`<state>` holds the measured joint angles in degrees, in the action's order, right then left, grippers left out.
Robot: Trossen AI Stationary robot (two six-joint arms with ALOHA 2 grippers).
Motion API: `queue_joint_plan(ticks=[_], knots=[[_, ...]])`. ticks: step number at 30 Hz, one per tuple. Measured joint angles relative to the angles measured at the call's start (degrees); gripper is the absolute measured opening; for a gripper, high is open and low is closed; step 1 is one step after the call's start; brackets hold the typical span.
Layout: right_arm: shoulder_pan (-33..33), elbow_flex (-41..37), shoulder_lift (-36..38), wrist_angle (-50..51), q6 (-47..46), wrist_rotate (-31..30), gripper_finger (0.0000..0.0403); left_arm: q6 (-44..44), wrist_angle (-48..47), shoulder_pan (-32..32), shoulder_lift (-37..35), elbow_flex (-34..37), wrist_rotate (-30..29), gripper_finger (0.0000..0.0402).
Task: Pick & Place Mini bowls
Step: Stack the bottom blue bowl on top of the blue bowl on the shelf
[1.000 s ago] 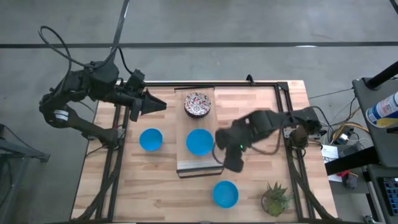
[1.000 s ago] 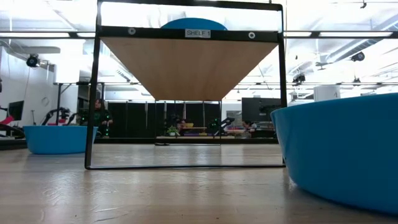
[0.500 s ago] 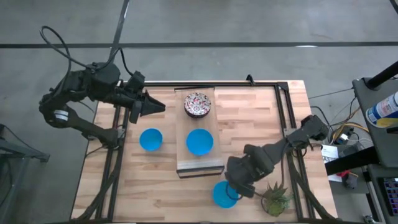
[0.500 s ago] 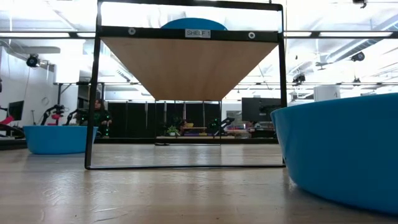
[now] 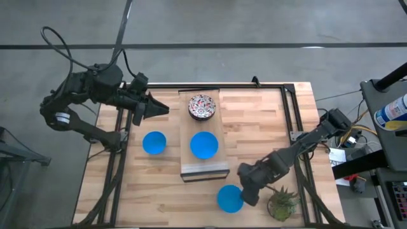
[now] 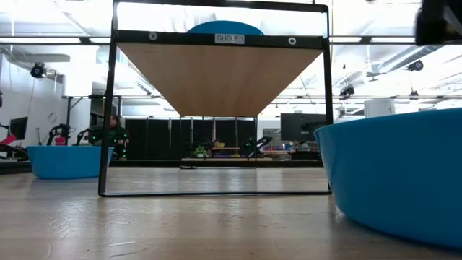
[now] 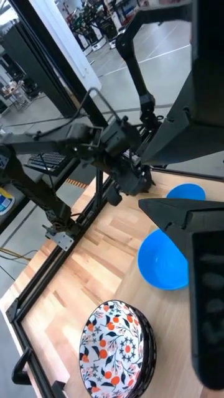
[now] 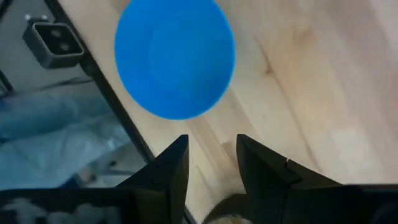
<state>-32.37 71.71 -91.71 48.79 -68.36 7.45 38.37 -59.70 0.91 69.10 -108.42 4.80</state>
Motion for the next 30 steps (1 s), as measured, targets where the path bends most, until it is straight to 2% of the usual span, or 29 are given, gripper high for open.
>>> queue_joint_plan(ticks=[7, 14, 30], knots=[[-0.3, -9.8, 1.2, -8.1, -9.4, 0.1, 0.0132, 0.6, 0.0, 0.0, 0.0, 0.0, -0.3, 0.0089], [-0.4, -14.3, -0.3, -21.4, -13.7, 0.1, 0.0132, 1.1, 0.1, 0.0, 0.0, 0.0, -0.5, 0.0089], [-0.6, -13.9, -6.4, -22.6, -19.0, -1.6, 0.0132, 1.2, 0.0, 0.0, 0.0, 0.0, -0.5, 0.0089]])
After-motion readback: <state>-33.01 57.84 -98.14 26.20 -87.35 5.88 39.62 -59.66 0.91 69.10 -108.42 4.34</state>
